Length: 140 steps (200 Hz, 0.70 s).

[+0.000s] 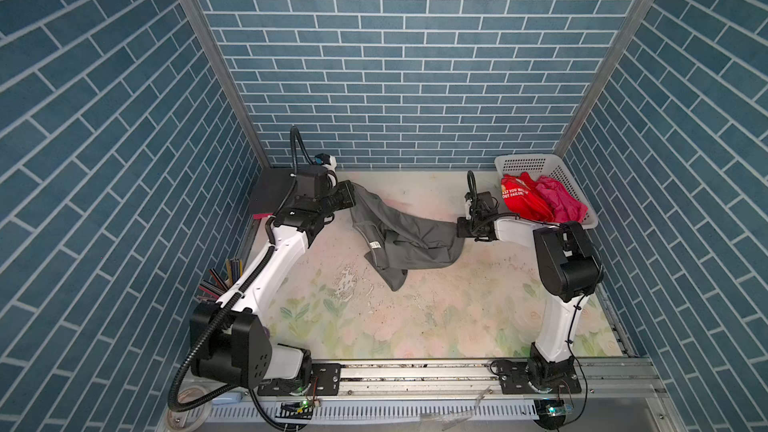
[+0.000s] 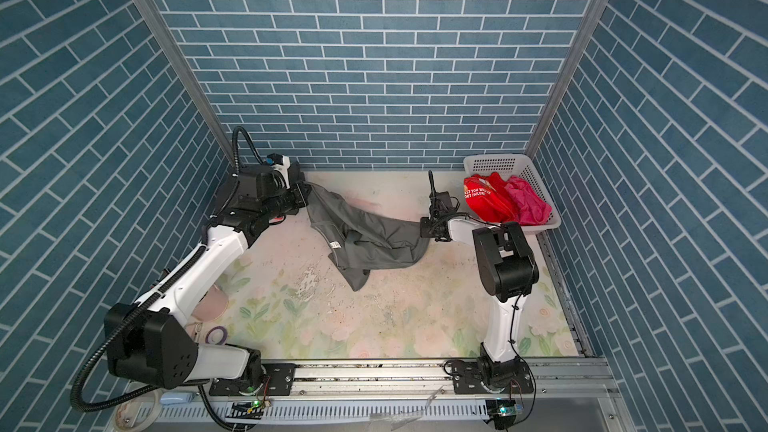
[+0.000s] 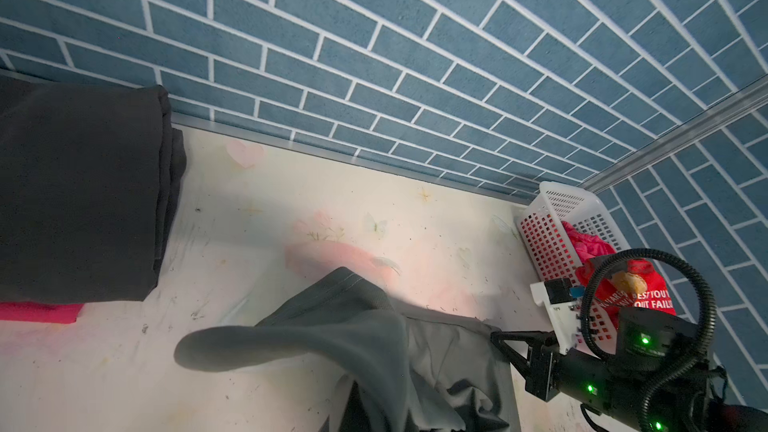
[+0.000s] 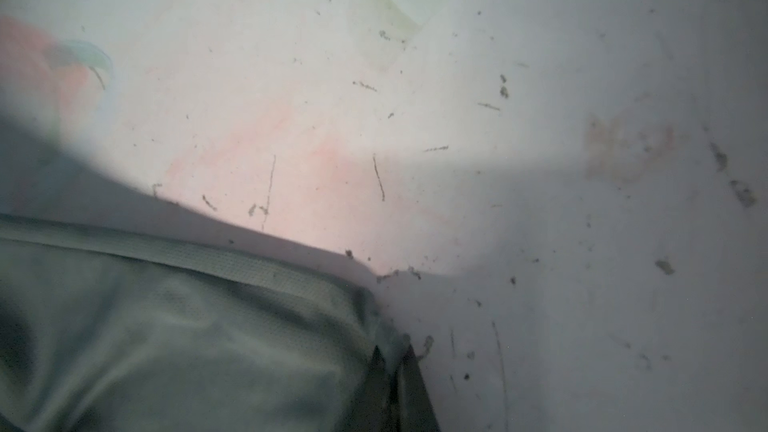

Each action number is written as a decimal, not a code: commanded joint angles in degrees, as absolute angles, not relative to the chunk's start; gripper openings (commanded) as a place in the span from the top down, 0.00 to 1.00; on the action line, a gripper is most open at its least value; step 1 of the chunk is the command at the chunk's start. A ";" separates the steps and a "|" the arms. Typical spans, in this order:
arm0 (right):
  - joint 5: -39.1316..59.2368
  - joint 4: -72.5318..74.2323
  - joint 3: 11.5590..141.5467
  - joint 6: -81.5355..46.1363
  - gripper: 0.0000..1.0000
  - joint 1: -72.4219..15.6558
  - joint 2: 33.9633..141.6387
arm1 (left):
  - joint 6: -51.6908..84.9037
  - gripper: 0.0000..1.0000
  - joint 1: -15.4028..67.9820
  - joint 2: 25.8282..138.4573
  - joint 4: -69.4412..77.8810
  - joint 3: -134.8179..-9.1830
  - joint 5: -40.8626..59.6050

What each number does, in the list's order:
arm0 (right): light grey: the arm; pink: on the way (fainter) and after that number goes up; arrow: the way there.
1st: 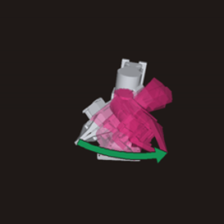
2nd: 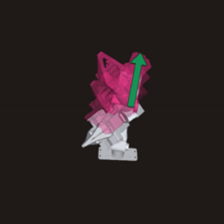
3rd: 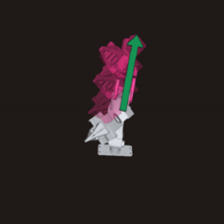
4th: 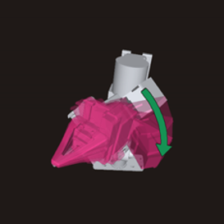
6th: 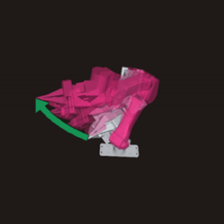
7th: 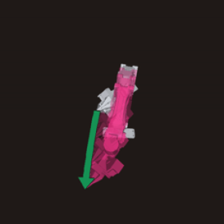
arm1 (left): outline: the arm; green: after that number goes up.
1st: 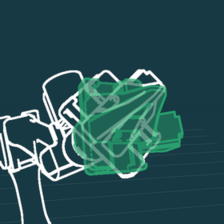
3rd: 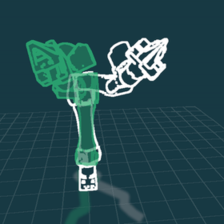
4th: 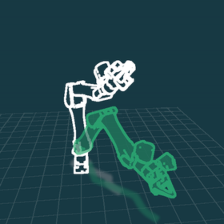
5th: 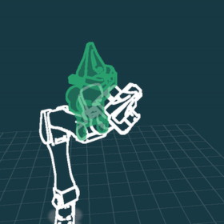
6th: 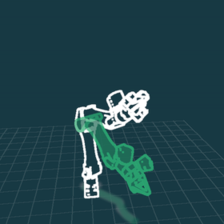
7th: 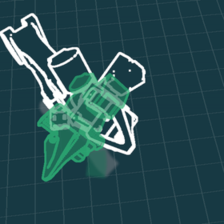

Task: Fold and stack the t-shirts
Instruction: 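Lift the grey t-shirt by its shoulders and swing it flat onto the table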

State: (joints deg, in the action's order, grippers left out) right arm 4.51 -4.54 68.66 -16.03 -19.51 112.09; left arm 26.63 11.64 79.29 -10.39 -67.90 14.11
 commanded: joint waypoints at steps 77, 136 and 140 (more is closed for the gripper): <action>-0.75 -9.45 67.74 -10.33 1.00 -19.34 66.13 | 23.43 1.00 6.53 64.44 -15.64 -82.78 7.96; -0.89 -17.03 78.70 -6.49 1.00 -19.32 53.37 | 19.80 1.00 6.46 51.16 -15.74 -88.43 1.78; -1.15 -17.41 79.48 -6.15 1.00 -19.34 53.70 | 19.50 1.00 6.46 51.11 -15.96 -89.29 1.34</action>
State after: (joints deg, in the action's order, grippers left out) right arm 0.40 -12.43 75.26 -9.96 -19.44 52.62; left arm 22.24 6.76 52.47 -15.81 -85.97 5.85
